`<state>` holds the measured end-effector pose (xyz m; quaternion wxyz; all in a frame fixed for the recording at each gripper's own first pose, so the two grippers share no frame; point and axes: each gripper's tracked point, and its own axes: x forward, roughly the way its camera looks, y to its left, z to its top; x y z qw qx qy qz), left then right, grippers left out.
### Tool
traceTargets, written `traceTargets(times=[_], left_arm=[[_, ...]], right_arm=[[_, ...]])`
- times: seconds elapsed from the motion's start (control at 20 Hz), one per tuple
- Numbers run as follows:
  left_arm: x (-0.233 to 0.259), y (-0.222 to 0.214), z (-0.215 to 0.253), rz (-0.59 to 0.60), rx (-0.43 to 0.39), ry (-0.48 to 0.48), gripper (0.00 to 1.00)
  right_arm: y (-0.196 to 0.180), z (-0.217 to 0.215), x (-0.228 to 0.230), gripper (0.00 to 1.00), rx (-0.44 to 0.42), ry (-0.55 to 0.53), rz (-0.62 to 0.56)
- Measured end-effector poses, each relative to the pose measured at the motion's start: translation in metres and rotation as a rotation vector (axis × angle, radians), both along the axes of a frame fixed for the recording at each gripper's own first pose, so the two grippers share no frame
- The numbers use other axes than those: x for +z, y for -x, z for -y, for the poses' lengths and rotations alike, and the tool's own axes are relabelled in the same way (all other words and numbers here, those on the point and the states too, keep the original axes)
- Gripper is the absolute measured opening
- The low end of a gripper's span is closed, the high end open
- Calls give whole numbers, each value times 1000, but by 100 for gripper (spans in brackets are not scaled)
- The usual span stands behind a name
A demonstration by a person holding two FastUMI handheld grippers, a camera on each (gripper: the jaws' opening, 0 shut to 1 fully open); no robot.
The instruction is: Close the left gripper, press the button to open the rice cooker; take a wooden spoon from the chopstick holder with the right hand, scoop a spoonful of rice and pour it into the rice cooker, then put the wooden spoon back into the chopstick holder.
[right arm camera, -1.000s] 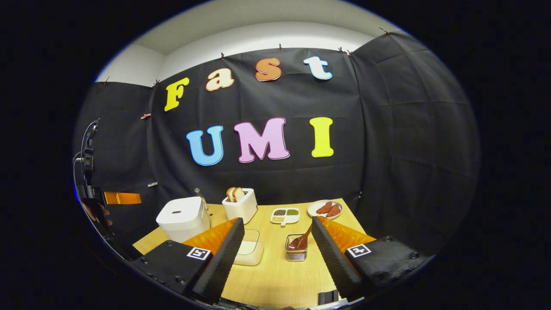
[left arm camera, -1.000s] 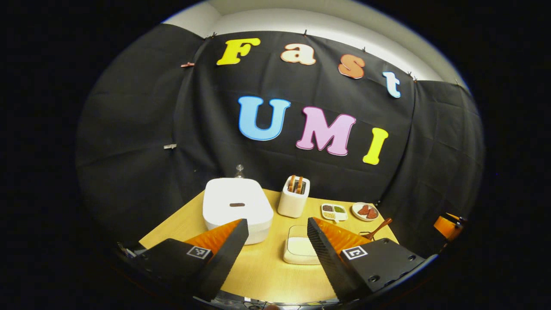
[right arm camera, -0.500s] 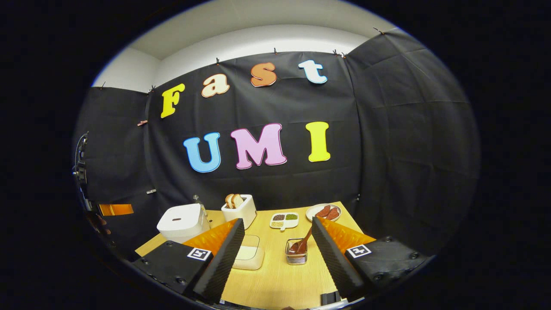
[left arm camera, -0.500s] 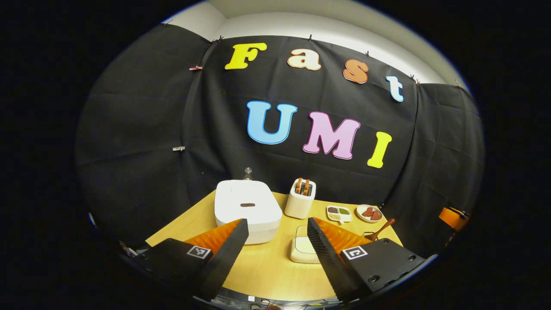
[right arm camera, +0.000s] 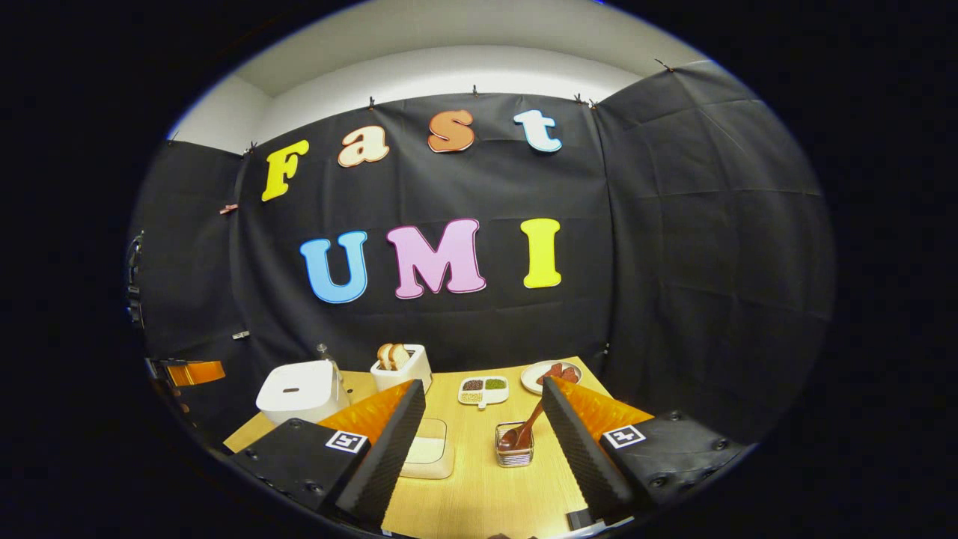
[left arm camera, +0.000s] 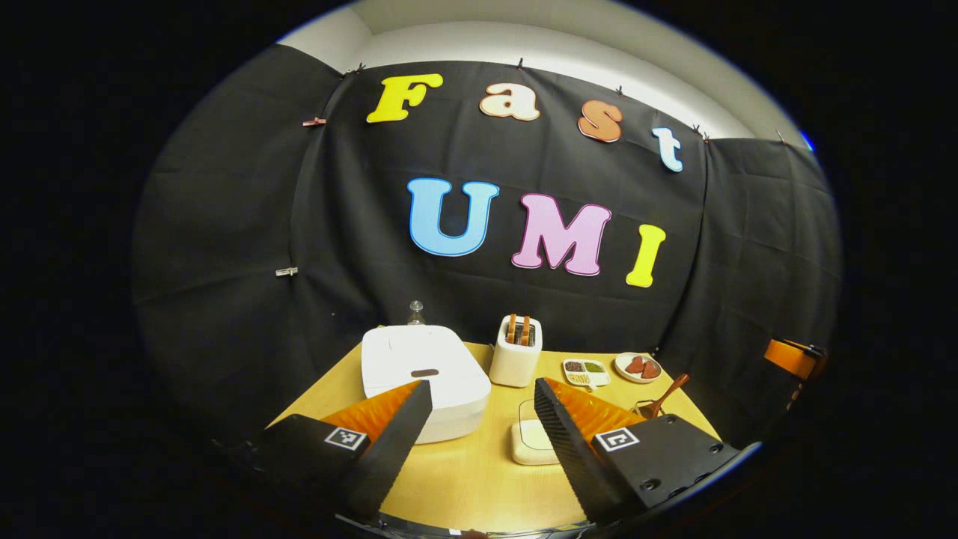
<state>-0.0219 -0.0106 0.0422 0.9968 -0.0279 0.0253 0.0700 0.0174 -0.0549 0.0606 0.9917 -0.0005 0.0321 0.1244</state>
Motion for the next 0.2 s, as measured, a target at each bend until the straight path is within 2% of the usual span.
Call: traceTargets(times=[0.1,0.2], left_arm=[[-7,1,-10,0,-2,-52,95],[-20,-2,-12,-17,-18,-66,95]], right_arm=[[-3,-12,-6,98,-9,-4,-14],[-8,-27,-7,98,-11,-9,-18]])
